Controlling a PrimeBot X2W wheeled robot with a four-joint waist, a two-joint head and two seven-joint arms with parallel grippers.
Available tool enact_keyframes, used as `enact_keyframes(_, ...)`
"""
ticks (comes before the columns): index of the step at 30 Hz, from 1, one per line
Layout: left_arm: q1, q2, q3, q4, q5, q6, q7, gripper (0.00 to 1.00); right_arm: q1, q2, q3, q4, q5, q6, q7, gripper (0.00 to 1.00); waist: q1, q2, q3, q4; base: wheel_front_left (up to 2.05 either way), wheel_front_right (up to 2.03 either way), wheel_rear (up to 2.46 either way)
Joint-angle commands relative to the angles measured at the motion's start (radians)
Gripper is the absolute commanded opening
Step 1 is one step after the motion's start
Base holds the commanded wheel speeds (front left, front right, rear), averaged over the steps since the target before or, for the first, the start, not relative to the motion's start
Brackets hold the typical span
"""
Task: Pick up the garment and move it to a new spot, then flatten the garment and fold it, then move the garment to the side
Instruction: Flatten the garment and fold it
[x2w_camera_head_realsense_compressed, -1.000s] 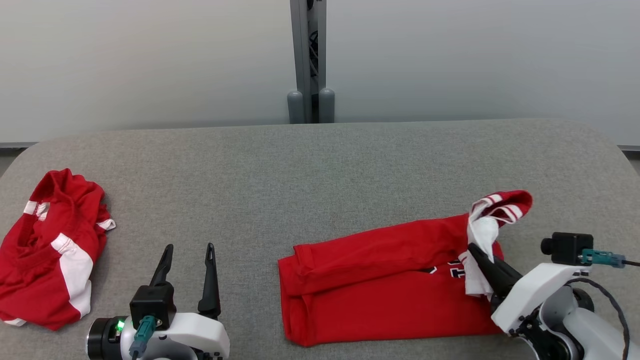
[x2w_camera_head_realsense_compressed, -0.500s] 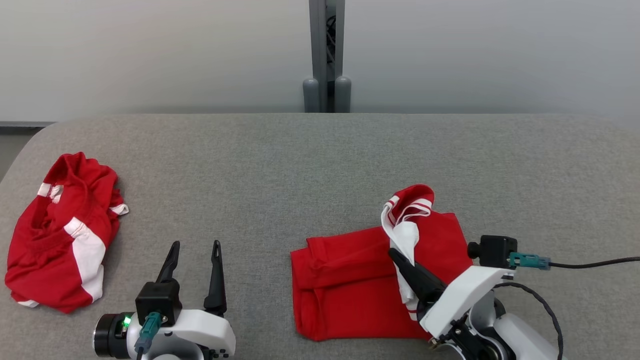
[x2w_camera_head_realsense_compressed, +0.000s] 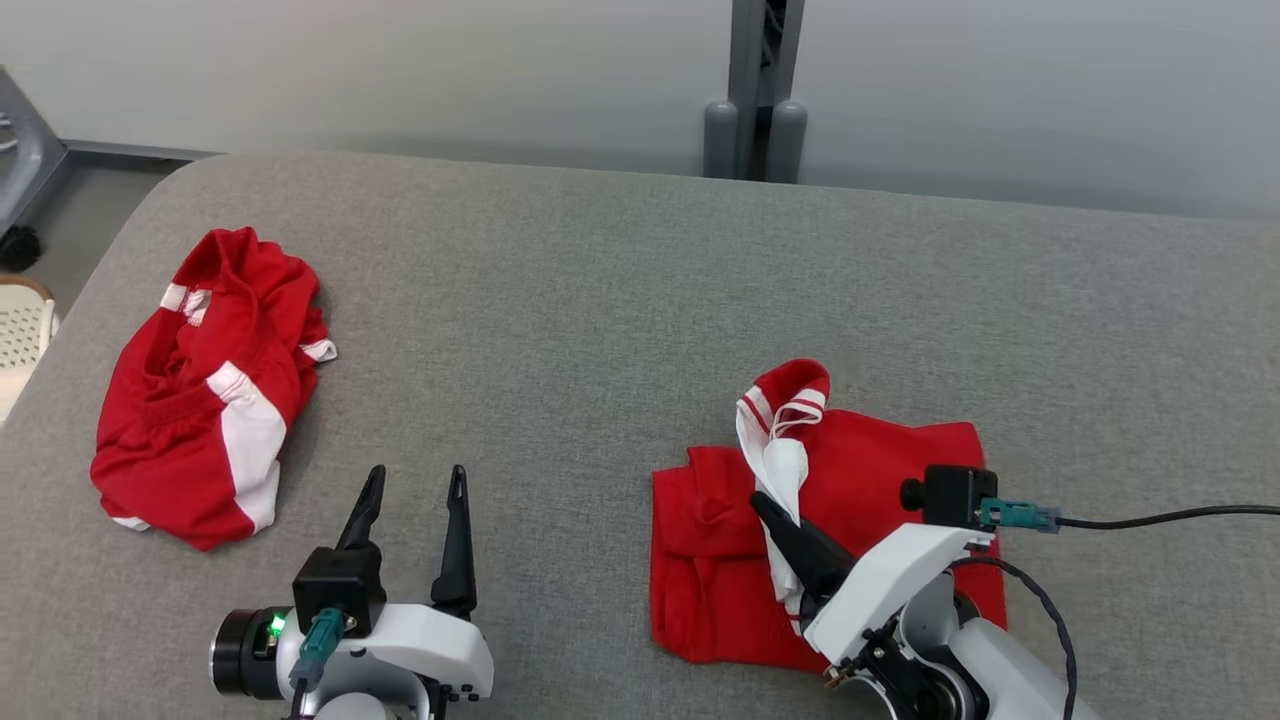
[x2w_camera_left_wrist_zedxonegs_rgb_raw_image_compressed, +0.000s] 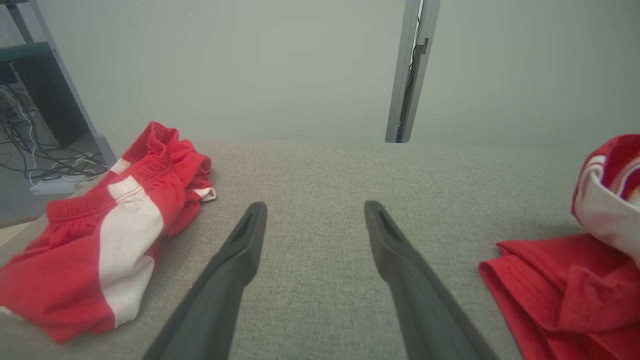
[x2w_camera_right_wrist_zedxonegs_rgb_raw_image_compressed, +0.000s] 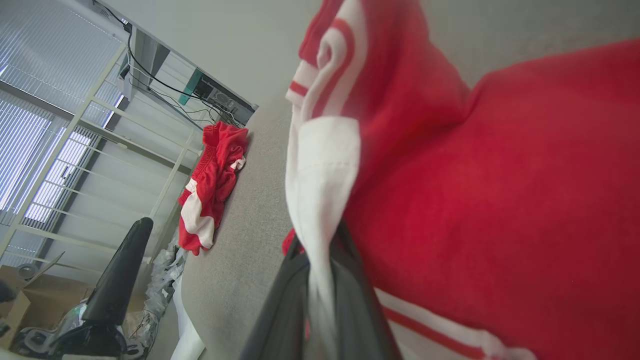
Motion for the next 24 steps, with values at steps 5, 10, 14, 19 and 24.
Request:
enact_keyframes(5, -0.027, 0.004, -0.021, -0.01, -0.023, 0.024, -0.003, 1.0, -0.009, 0.01, -0.01, 0.005, 0.019, 0.001, 0.023, 1.0, 0.0, 0.0, 0.032, 0.039, 0.0, 0.0, 0.0)
enact_keyframes(10, -0.025, 0.004, -0.032, -0.013, -0.031, 0.032, -0.003, 1.0, -0.006, 0.015, -0.004, -0.016, 0.032, 0.001, 0.037, 1.0, 0.0, 0.0, 0.039, 0.053, 0.0, 0.0, 0.0)
enact_keyframes(14, -0.025, 0.004, -0.037, -0.011, -0.035, 0.036, -0.003, 1.0, 0.002, 0.018, 0.017, -0.05, 0.052, 0.001, 0.062, 1.0, 0.0, 0.0, 0.041, 0.06, 0.0, 0.0, 0.0)
enact_keyframes(19, -0.017, 0.004, -0.03, -0.002, -0.031, 0.035, -0.003, 1.0, 0.021, 0.018, 0.049, -0.093, 0.085, 0.001, 0.107, 1.0, 0.0, 0.0, 0.025, 0.056, 0.0, 0.0, 0.0)
enact_keyframes(24, -0.005, 0.004, -0.018, 0.007, -0.019, 0.026, -0.003, 1.0, 0.042, 0.017, 0.066, -0.157, 0.136, 0.001, 0.128, 1.0, 0.0, 0.0, -0.005, 0.039, 0.0, 0.0, 0.0)
